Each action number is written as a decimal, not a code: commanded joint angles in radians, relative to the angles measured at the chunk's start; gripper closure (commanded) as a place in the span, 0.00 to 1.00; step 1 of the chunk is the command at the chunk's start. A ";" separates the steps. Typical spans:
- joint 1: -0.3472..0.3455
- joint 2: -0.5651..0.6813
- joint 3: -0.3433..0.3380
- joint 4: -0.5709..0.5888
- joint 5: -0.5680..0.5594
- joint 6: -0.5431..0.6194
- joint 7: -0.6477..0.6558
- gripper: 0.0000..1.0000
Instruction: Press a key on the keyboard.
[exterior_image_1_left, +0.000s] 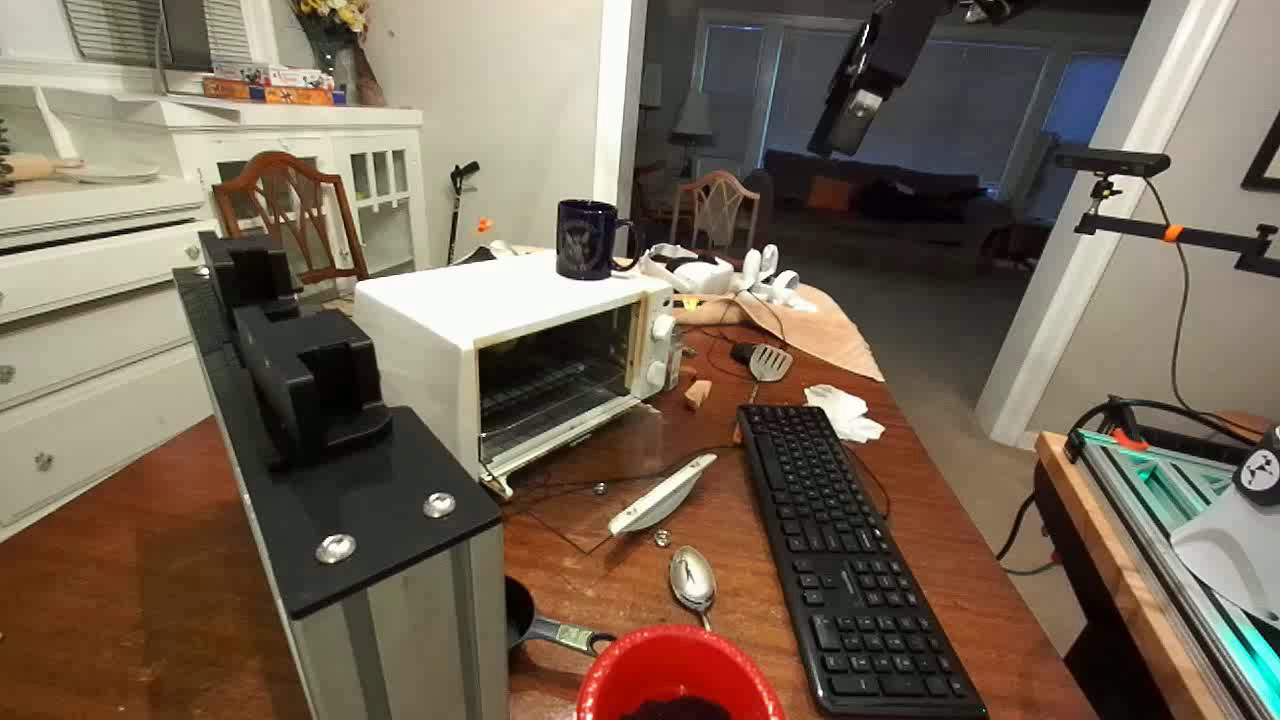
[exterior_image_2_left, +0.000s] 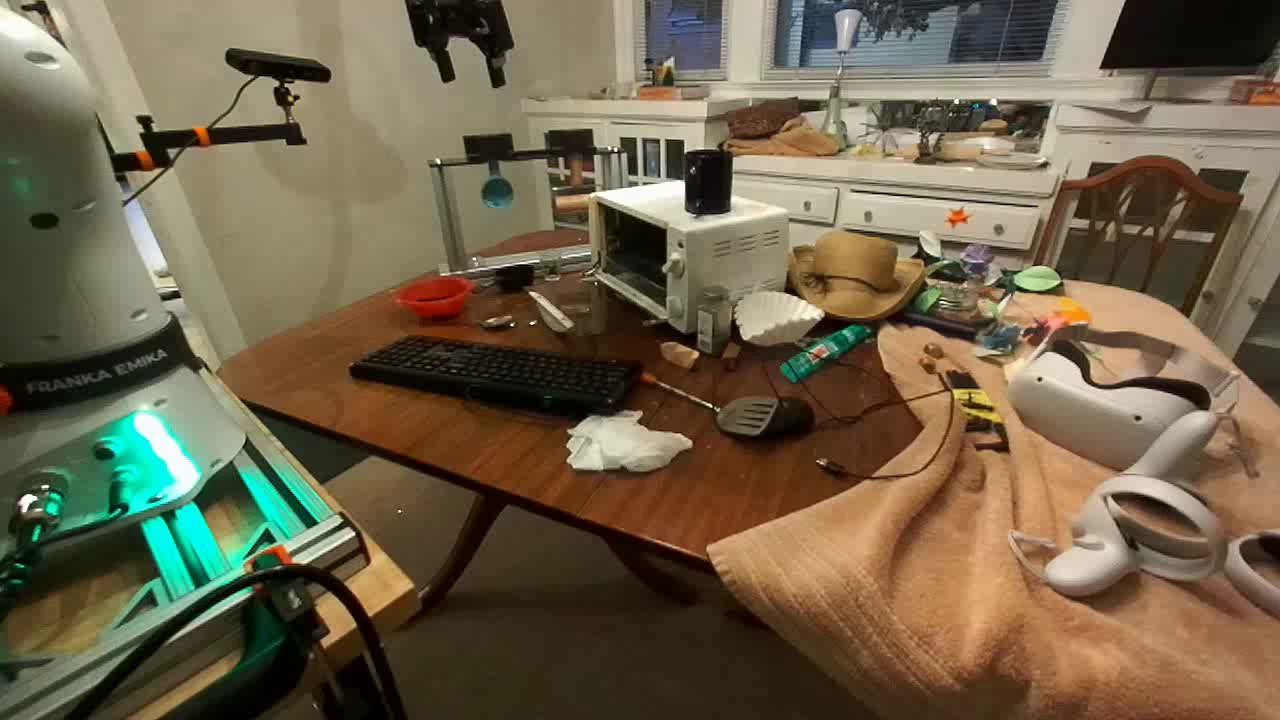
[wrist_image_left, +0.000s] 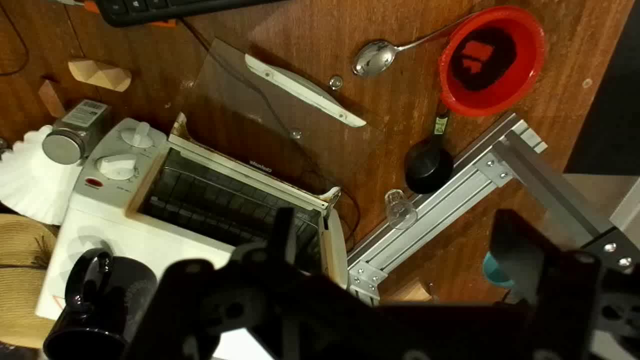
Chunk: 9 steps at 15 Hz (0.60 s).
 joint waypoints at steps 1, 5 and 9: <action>-0.005 0.000 0.005 0.002 0.002 -0.003 -0.001 0.00; -0.005 0.000 0.005 0.002 0.002 -0.003 -0.001 0.00; -0.022 0.034 -0.036 0.017 -0.006 0.029 -0.075 0.00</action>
